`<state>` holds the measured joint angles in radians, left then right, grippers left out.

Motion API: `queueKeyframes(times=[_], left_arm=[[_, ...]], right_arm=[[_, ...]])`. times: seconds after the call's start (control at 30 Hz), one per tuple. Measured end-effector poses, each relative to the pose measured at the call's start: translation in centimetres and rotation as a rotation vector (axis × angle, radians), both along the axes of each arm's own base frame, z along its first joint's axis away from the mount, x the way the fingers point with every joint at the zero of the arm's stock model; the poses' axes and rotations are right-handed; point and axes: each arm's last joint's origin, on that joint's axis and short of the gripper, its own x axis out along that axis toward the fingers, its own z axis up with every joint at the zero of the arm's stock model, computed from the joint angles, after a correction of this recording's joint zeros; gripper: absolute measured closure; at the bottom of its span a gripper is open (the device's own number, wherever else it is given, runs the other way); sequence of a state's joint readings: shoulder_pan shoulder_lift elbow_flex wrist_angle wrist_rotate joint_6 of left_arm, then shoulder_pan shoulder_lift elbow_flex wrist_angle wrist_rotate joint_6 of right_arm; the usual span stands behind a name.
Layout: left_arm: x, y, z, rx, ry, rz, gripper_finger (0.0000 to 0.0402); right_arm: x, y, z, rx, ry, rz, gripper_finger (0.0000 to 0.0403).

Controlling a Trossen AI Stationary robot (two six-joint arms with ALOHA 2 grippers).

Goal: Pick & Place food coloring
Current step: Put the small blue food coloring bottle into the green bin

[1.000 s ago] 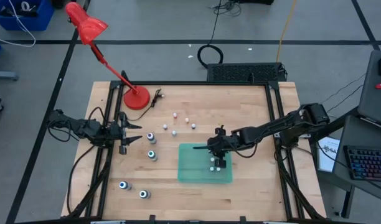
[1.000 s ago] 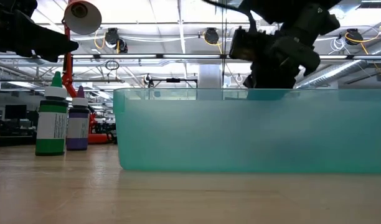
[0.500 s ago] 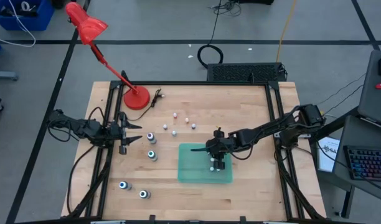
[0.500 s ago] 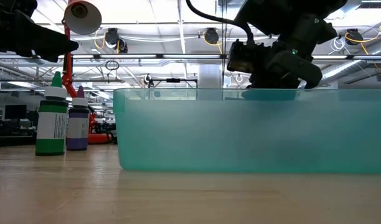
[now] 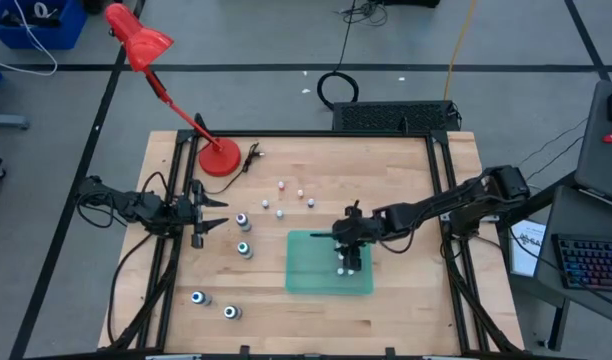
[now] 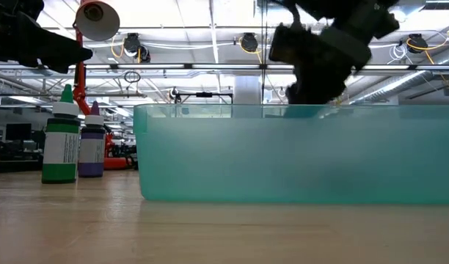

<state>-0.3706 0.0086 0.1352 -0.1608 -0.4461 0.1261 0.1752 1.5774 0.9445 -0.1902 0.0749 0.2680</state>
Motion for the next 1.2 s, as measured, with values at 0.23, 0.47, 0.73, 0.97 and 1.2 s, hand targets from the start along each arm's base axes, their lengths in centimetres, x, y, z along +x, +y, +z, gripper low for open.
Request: queueKeyframes(times=[0.23,0.47,0.73,0.97,1.2], left_arm=[[0.0,0.0,0.0,0.0,0.0,0.0,0.0215],[0.0,0.0,0.0,0.001,0.002,0.0,0.0215],[0.0,0.0,0.0,0.0,0.0,0.0,0.0215],[0.0,0.0,0.0,0.0,0.0,0.0,0.0215],[0.0,0.0,0.0,0.0,0.0,0.0,0.0215]], right_arm=[[1.4,-2.3,4.5,-0.04,-0.131,-0.042,0.0233],[4.5,-7.2,7.8,-0.167,-0.053,-0.068,0.0226],[7.1,-13.3,3.7,-0.18,0.059,-0.095,0.0215],[8.6,-14.2,-0.1,-0.086,0.084,-0.047,0.0213],[9.1,-14.1,-2.2,-0.064,0.118,-0.029,0.0211]])
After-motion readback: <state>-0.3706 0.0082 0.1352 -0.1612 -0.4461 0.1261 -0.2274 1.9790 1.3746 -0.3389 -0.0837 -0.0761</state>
